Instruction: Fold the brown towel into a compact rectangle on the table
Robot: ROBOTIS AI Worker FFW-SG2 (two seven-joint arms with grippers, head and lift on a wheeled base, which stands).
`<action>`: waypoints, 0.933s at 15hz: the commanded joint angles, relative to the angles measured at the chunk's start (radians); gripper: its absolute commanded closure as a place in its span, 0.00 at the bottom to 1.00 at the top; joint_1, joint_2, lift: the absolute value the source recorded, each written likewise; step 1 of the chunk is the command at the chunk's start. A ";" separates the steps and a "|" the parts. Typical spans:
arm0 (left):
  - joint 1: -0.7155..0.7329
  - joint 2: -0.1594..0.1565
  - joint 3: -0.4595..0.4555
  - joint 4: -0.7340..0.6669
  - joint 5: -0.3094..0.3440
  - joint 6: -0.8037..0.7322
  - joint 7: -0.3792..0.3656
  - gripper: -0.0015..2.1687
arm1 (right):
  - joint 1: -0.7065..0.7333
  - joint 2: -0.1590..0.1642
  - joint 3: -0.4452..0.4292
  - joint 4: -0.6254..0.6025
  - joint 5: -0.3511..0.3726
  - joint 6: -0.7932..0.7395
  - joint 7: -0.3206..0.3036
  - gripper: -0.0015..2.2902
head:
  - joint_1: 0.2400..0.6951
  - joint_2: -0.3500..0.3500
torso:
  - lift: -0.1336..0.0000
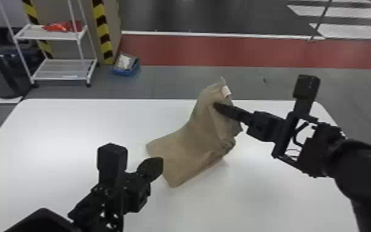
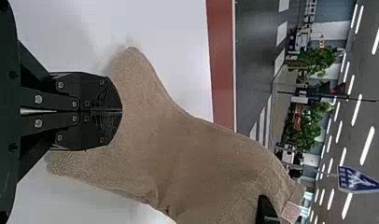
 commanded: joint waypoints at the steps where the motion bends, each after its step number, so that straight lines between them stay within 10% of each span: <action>1: -0.031 -0.008 -0.023 0.058 0.004 -0.011 -0.002 0.95 | -0.004 0.001 0.021 0.012 0.002 -0.003 0.001 0.58 | 1.00 0.41 | 0.07; 14: -0.088 -0.021 -0.023 0.205 0.045 -0.087 -0.049 0.95 | -0.076 0.039 0.215 0.124 0.097 -0.049 -0.002 0.58 | 1.00 0.52 | 0.07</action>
